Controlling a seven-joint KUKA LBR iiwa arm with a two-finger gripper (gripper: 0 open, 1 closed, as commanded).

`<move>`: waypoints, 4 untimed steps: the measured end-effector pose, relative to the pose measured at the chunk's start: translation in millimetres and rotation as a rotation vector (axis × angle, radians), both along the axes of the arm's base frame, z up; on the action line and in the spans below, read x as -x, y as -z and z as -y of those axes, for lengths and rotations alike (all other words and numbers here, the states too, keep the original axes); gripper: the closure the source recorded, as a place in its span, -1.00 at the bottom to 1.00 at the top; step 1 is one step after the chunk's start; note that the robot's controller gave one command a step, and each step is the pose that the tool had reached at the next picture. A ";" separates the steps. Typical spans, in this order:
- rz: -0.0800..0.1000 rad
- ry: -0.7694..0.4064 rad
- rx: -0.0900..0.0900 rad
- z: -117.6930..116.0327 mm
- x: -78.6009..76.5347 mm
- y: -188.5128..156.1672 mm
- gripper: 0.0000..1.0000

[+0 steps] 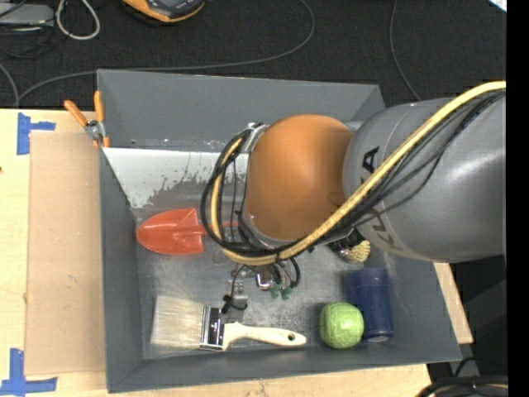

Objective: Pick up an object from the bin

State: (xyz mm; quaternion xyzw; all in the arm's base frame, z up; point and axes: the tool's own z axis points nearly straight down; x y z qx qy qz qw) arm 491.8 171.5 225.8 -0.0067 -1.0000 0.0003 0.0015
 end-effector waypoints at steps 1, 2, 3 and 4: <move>0.000 0.000 0.000 0.0 0.0 0.0 -1.00; -0.002 0.175 0.001 -10.4 -15.4 36.1 -1.00; -0.002 -0.103 0.000 -33.6 -6.9 57.2 -1.00; -0.008 0.135 0.004 -22.3 0.0 112.6 -1.00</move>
Offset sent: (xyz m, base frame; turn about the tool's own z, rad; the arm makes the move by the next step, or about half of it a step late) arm 0.0166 0.0117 -0.0384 0.1919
